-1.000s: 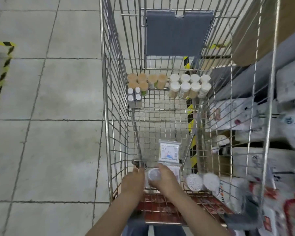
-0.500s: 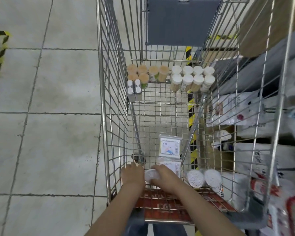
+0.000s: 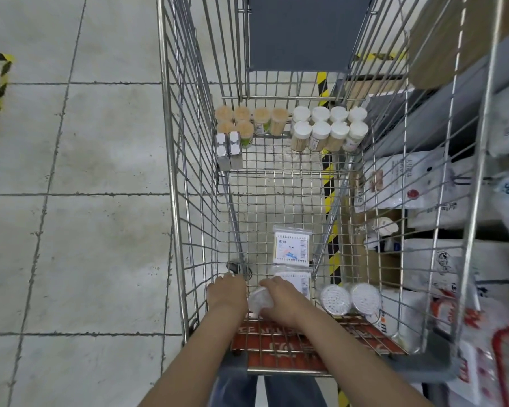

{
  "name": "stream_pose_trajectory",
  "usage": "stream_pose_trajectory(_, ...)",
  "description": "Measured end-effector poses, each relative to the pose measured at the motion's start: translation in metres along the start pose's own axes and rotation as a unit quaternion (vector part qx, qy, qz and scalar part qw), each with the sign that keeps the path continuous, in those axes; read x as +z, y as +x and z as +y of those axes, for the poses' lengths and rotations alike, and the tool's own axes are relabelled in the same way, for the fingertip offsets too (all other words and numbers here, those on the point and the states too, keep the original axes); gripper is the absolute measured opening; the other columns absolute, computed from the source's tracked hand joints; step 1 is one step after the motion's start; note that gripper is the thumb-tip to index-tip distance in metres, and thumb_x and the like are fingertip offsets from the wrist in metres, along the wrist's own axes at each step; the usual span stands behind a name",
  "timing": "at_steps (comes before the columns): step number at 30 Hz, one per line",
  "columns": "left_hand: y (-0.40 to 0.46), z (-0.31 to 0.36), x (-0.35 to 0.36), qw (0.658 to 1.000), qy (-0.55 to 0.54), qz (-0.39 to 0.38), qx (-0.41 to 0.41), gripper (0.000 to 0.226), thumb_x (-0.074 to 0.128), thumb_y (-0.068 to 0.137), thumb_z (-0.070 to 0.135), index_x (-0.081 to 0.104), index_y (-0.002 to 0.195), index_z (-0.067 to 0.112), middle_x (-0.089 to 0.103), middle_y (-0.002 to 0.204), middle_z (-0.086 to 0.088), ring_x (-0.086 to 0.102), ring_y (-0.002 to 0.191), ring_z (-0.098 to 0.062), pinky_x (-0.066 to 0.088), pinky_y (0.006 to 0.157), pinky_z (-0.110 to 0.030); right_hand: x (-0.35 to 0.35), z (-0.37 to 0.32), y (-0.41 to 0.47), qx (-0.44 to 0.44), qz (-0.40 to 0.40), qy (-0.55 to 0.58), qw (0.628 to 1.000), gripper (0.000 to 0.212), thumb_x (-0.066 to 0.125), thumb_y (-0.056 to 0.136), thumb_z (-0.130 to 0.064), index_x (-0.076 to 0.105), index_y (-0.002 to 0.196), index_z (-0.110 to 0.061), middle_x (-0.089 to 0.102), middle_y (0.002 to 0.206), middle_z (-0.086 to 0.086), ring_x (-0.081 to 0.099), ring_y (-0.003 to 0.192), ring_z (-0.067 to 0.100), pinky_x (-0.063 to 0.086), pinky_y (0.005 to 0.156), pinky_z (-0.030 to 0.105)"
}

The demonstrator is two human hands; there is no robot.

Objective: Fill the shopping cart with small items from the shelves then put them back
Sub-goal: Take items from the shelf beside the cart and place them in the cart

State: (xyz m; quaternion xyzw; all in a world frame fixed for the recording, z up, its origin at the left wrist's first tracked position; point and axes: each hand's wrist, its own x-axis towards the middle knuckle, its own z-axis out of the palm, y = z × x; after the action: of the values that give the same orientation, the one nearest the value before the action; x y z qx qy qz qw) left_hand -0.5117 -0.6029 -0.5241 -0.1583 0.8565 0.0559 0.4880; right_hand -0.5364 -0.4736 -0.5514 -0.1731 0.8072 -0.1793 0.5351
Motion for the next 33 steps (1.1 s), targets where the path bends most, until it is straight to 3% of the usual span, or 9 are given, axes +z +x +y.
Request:
stream_pose_trajectory(11,-0.005,-0.003,0.002,0.999,-0.03,0.038,0.006,0.051,0.051,0.09,0.003,0.037,0.139,0.009,0.045,0.136,-0.011,0.044,0.126,-0.026,0.043,0.095,-0.036,-0.003,-0.001,-0.002,0.033,0.001,0.031,0.999,0.071,0.059,0.09,-0.033,0.024,0.149,-0.018,0.039,0.145,0.012,0.038,0.133,0.028,0.036,0.106,0.038)
stream_pose_trajectory(15,-0.018,-0.006,-0.005,0.996,-0.046,0.069,0.043,0.043,0.045,0.091,0.006,0.042,0.134,0.011,0.05,0.131,-0.01,0.049,0.119,-0.027,0.043,0.091,-0.035,-0.016,-0.001,-0.02,0.044,0.022,0.042,0.998,0.058,0.053,0.095,-0.032,0.031,0.147,-0.017,0.041,0.146,0.01,0.044,0.129,0.027,0.038,0.102,0.033)
stream_pose_trajectory(21,-0.086,-0.019,-0.04,0.975,-0.098,0.101,0.173,0.037,0.044,0.097,0.025,0.046,0.133,0.022,0.059,0.127,-0.005,0.057,0.113,-0.025,0.047,0.09,-0.034,-0.041,-0.001,-0.104,0.062,0.12,0.109,0.985,0.038,0.048,0.097,-0.033,0.049,0.131,-0.016,0.056,0.132,0.004,0.055,0.113,0.02,0.042,0.089,0.028)
stream_pose_trajectory(26,-0.167,-0.044,-0.074,0.955,-0.086,0.136,0.248,0.039,0.047,0.097,0.036,0.046,0.136,0.034,0.058,0.13,0.009,0.057,0.115,-0.012,0.041,0.096,-0.025,-0.05,-0.021,-0.206,0.06,0.211,0.147,0.965,0.033,0.048,0.098,-0.033,0.054,0.127,-0.017,0.061,0.124,-0.001,0.056,0.108,0.012,0.042,0.083,0.023)
stream_pose_trajectory(29,-0.199,-0.061,-0.094,0.945,-0.079,0.134,0.287,0.034,0.049,0.096,0.036,0.047,0.129,0.043,0.057,0.128,0.017,0.055,0.113,-0.004,0.04,0.097,-0.02,-0.044,-0.034,-0.26,0.063,0.283,0.18,0.94,0.023,0.049,0.098,-0.035,0.061,0.115,-0.026,0.062,0.113,-0.011,0.056,0.101,0.003,0.043,0.084,0.019)
stream_pose_trajectory(31,-0.213,-0.066,-0.11,0.94,-0.06,0.128,0.312,0.034,0.049,0.097,0.033,0.047,0.129,0.04,0.054,0.131,0.015,0.052,0.117,-0.003,0.037,0.095,-0.016,-0.034,-0.042,-0.29,0.065,0.334,0.216,0.915,0.009,0.051,0.097,-0.035,0.059,0.102,-0.039,0.061,0.102,-0.021,0.055,0.091,-0.01,0.042,0.078,0.01)
stream_pose_trajectory(33,-0.226,-0.063,-0.128,0.931,-0.028,0.131,0.339,0.038,0.047,0.098,0.032,0.045,0.135,0.034,0.053,0.134,0.011,0.05,0.12,-0.003,0.035,0.092,-0.013,-0.024,-0.053,-0.319,0.074,0.384,0.251,0.885,0.013,0.052,0.097,-0.033,0.054,0.094,-0.046,0.059,0.099,-0.027,0.054,0.093,-0.011,0.04,0.078,0.005)
